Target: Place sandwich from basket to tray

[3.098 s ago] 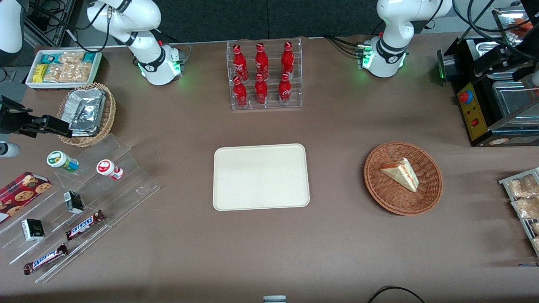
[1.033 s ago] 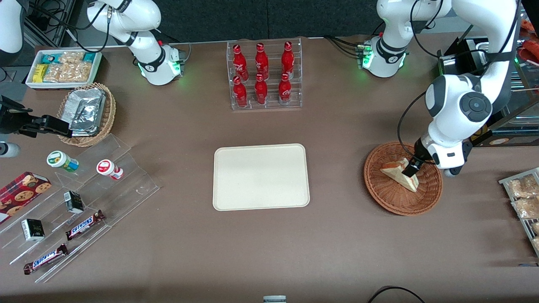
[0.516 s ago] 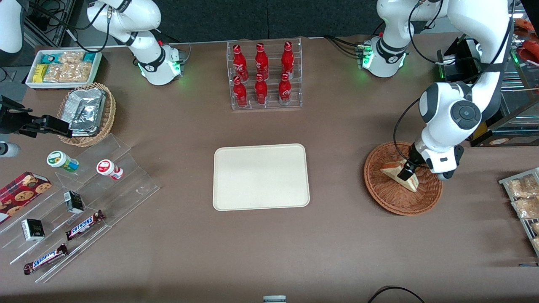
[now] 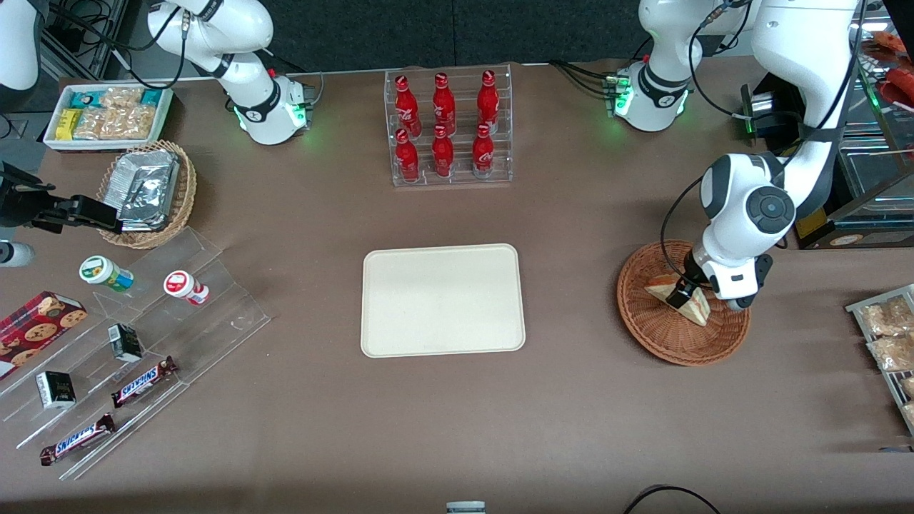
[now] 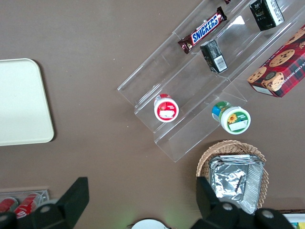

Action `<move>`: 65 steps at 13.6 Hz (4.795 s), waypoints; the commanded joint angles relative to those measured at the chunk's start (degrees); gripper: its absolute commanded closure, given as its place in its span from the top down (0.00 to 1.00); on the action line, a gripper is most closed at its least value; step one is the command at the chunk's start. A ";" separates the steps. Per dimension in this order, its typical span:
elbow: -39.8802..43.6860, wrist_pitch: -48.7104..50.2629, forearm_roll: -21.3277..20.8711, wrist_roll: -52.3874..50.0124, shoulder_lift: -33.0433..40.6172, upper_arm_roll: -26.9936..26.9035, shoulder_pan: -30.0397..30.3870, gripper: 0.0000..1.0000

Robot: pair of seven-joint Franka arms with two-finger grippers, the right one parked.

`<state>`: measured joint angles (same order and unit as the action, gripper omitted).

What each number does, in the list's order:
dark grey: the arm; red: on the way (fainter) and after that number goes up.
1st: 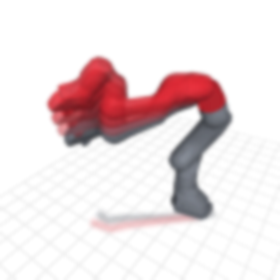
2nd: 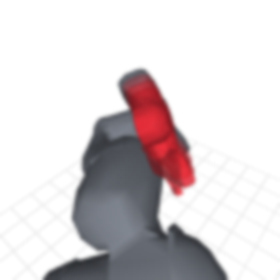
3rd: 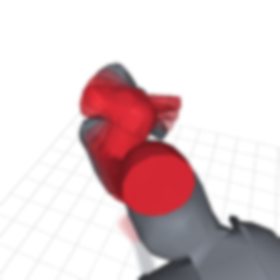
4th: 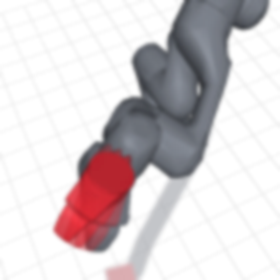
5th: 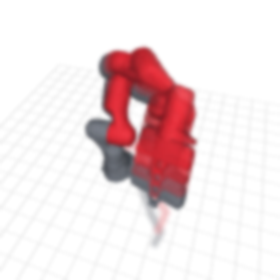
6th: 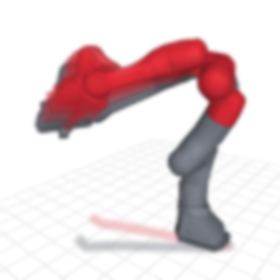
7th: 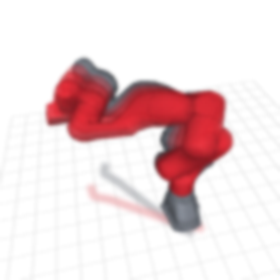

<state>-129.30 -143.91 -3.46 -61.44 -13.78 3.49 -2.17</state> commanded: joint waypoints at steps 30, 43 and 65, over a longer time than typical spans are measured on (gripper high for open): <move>49.28 30.19 -3.92 -0.79 -24.07 0.90 -39.30 0.16; 49.93 16.47 -8.67 5.45 -33.68 1.08 -43.62 0.34; 51.78 48.17 -5.85 0.07 -3.98 -1.12 -25.09 1.00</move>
<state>-75.85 -98.67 -9.18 -62.71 -21.22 1.94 -28.86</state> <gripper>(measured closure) 0.009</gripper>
